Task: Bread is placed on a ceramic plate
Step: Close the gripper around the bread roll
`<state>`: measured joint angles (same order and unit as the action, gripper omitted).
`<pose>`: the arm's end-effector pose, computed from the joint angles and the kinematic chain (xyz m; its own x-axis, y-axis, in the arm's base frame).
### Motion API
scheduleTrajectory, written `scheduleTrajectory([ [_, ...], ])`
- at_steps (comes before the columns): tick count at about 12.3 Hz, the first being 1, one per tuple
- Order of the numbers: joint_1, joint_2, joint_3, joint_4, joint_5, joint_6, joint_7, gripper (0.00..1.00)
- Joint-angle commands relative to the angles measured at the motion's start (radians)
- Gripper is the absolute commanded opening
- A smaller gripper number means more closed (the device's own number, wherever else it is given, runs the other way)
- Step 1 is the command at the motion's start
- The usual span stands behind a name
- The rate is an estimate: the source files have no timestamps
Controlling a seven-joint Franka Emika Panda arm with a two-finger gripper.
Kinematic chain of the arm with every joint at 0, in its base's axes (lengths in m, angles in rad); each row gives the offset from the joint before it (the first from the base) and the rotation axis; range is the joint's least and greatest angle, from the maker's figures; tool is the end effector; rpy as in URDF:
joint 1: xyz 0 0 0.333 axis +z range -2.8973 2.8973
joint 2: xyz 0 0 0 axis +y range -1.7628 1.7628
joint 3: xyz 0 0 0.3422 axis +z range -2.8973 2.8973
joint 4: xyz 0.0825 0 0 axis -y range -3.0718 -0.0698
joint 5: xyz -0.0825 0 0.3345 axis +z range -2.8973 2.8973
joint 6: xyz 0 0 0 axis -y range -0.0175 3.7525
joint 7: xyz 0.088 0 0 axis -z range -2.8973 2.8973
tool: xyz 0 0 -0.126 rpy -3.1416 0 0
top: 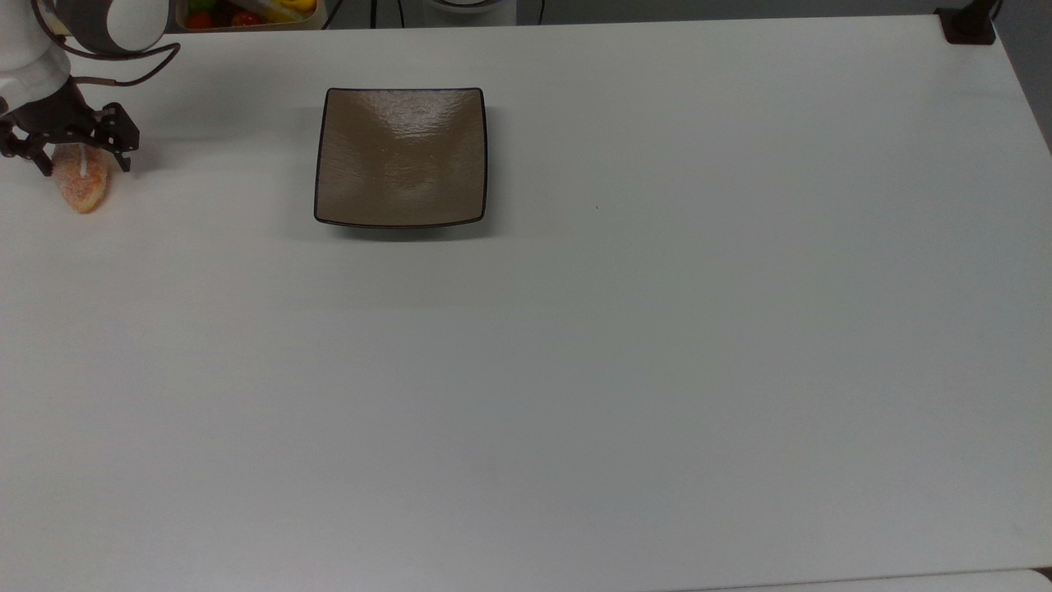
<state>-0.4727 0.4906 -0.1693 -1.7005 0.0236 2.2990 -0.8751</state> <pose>0.5338 -0.3797 0.3566 0.9699 0.2418 0.0271 0.2366 -0.9634 0.1263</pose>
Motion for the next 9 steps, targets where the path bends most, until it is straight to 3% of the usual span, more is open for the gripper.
scheduleTrajectory([
  [1,-0.004,-0.010,-0.006,-0.034,-0.030,0.042,-0.019,0.98],
  [5,-0.004,-0.013,-0.006,-0.038,-0.036,0.037,-0.019,0.36],
  [6,-0.004,-0.015,-0.006,-0.038,-0.036,0.036,-0.019,0.27],
  [9,0.000,-0.038,-0.006,-0.038,-0.034,0.020,-0.002,0.20],
])
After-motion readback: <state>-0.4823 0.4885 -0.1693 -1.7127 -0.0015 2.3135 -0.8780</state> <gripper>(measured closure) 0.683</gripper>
